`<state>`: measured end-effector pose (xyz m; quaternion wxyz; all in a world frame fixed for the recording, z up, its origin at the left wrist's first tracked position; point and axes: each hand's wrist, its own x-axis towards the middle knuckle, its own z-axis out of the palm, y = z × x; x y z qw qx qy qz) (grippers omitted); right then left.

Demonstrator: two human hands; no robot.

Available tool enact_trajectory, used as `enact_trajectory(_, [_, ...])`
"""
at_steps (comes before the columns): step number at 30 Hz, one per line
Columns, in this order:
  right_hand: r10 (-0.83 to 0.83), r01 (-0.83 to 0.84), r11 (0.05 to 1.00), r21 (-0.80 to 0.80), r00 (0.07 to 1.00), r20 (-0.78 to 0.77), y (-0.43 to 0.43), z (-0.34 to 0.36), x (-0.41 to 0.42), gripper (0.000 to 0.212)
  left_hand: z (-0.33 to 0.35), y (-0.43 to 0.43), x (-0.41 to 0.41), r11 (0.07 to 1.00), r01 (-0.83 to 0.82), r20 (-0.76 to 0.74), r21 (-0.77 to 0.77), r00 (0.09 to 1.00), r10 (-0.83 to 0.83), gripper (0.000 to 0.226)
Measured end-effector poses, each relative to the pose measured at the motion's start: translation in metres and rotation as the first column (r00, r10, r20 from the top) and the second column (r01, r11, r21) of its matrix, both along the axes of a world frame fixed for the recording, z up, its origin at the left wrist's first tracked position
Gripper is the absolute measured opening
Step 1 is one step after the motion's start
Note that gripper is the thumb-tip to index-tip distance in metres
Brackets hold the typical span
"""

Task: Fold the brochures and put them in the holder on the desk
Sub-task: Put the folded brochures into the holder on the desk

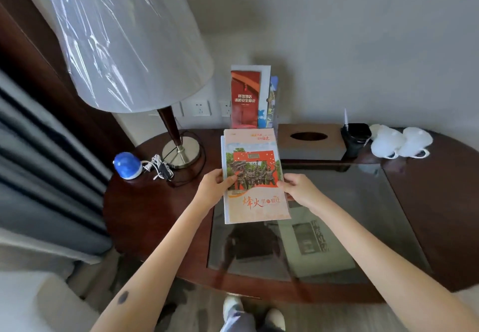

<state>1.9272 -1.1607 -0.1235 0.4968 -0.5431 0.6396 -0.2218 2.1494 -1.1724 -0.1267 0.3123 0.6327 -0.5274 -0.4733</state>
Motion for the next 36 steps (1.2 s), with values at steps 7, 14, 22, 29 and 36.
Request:
enact_trajectory(7, [0.044, -0.037, 0.997, 0.074, 0.995, -0.095, -0.053, -0.038, 0.002, 0.025, -0.043, -0.053, -0.006, 0.991, -0.036, 0.113, 0.128, 0.993, 0.022, 0.016])
enact_trajectory(14, [0.041, -0.011, 0.981, 0.191, 0.987, -0.156, -0.063, -0.086, 0.013, 0.026, -0.087, -0.078, -0.006, 0.956, -0.020, 0.173, 0.291, 0.984, -0.032, 0.021])
enact_trajectory(22, [0.013, 0.040, 0.966, 0.254, 0.979, -0.201, -0.086, -0.115, 0.026, 0.025, -0.120, -0.105, -0.001, 0.935, -0.016, 0.226, 0.354, 0.972, -0.069, 0.023])
enact_trajectory(29, [0.033, 0.032, 0.962, 0.270, 0.972, -0.234, -0.092, -0.128, 0.028, 0.024, -0.137, -0.109, 0.002, 0.931, -0.028, 0.253, 0.363, 0.965, -0.069, 0.020])
enact_trajectory(36, [0.040, 0.036, 0.952, 0.305, 0.970, -0.240, -0.090, -0.137, 0.033, 0.026, -0.151, -0.105, 0.004, 0.926, -0.066, 0.278, 0.373, 0.960, -0.044, 0.012])
